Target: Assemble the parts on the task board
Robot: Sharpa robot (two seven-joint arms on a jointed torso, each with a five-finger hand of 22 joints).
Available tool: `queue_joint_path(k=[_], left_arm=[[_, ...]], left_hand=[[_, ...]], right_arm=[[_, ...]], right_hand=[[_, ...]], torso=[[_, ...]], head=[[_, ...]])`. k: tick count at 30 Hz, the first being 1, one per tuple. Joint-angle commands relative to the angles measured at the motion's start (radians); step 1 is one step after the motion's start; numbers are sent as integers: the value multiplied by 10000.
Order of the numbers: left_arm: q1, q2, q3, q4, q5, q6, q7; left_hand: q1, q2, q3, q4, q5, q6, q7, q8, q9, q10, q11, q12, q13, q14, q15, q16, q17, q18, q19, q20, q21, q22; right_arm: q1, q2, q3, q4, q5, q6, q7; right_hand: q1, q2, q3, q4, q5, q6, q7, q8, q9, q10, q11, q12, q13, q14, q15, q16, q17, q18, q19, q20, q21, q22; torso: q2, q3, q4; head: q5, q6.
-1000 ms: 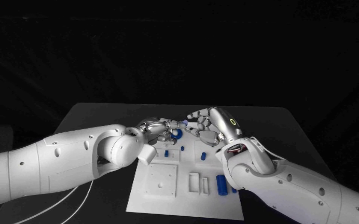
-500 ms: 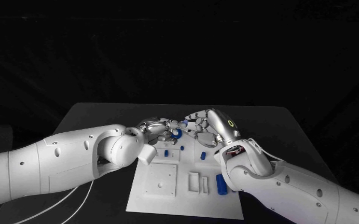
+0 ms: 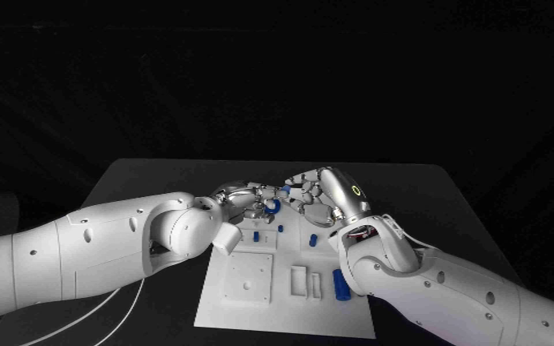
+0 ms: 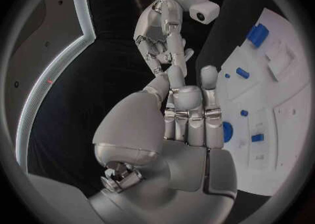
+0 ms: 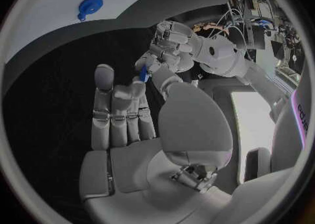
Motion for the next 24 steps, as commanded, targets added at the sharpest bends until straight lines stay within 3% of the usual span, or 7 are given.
queue_joint_path(k=[1,5,6,16,24], left_arm=[[8,51,15,43,30,385,71],[8,53,15,48,-4,521,29],[8,54,15,49,-10,555,18],[7,65,15,63,-129,853,-143],[7,57,14,75,-275,998,-283]], left_hand=[[-4,110,14,-58,36,43,-2,28,18,-91,5,26,-2,-68,-12,20,-17,-174,-74,31,58,143],[4,113,19,-69,40,41,1,29,18,-102,7,29,-6,-75,-9,16,-24,-174,-81,33,60,144],[5,115,20,-71,41,40,2,29,17,-105,8,30,-7,-76,-9,15,-24,-174,-82,33,60,145],[-63,118,-7,-45,53,-7,9,22,12,-140,17,45,-14,-90,0,14,-31,-168,-98,43,71,148],[-388,45,-229,190,-84,-399,67,17,-23,-251,57,114,9,-121,34,-2,-60,-160,-113,79,53,120]], right_arm=[[-21,64,-16,7,-449,-142,95],[-25,76,-17,-35,-585,-159,68],[-25,81,-17,-47,-608,-161,69],[-26,141,-27,-139,-776,-185,101],[-27,143,-32,-180,-804,-117,117]], right_hand=[[231,135,220,-55,-48,173,-20,79,17,102,-19,109,158,60,-17,63,50,-102,51,-14,94,92],[239,189,553,-85,-48,343,-29,58,9,116,-40,57,216,79,-41,73,97,-131,46,-49,165,227],[130,87,926,-120,-50,378,-25,48,4,152,-43,-25,326,89,-52,51,144,-156,6,-78,187,412],[52,100,934,-52,-50,347,-32,56,8,164,-42,-252,453,91,-45,-56,179,-139,30,-59,-16,594],[-104,132,844,129,-49,353,-60,57,9,173,-50,-317,477,105,-47,-85,184,-161,73,-55,-100,623]], torso=[[1,-4,12],[0,-8,6],[1,-10,5],[4,-3,3],[0,-4,-1]], head=[[-6,-6],[-6,-8],[-5,-10],[-6,-14],[-23,-8]])
